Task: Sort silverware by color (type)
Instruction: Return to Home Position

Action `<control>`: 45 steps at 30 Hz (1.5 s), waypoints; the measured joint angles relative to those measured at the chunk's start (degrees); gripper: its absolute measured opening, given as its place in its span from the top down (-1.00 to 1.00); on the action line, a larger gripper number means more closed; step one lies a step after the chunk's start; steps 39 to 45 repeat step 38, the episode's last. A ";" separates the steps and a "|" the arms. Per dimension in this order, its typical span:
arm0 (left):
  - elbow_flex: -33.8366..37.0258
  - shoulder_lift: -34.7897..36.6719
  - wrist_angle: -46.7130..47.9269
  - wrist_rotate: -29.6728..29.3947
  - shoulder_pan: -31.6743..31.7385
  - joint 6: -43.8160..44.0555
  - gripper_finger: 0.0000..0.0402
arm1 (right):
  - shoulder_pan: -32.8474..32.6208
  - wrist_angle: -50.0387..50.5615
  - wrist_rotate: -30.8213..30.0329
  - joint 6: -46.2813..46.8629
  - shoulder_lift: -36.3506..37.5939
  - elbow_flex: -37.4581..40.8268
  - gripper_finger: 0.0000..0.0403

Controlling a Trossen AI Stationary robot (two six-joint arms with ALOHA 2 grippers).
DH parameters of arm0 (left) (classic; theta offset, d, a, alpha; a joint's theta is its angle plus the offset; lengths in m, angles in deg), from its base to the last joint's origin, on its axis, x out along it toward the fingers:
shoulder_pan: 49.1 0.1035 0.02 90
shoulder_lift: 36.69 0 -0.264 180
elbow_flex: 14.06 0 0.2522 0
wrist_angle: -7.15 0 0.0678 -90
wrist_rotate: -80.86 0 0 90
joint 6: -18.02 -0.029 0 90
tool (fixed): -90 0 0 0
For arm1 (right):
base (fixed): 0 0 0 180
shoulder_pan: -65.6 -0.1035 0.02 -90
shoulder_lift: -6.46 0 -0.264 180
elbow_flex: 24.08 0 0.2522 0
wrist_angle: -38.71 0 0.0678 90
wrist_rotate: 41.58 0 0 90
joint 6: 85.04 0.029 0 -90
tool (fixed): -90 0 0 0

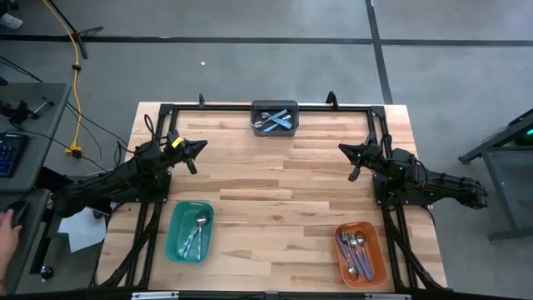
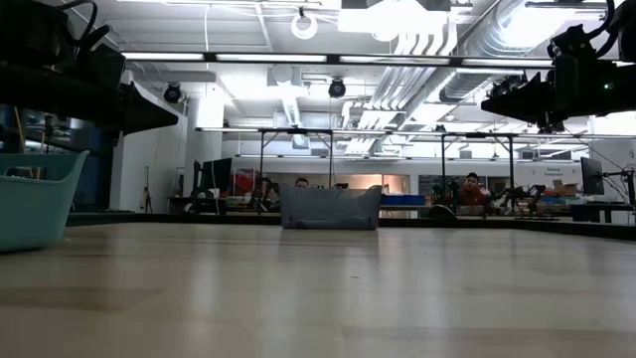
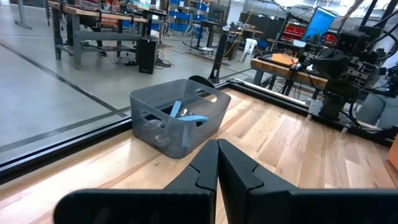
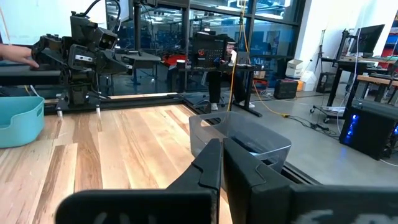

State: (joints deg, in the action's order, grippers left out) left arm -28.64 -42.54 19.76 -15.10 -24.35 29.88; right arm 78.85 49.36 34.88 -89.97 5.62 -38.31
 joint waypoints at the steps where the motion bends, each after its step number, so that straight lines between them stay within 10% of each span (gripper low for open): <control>1: 0.00 0.00 0.00 -0.01 0.00 0.00 1.00 | 0.00 0.00 0.00 0.00 0.00 0.00 1.00; 45: -0.01 1.42 -0.01 -0.01 -0.01 -0.01 1.00 | 0.00 0.00 -0.02 0.00 0.02 0.00 1.00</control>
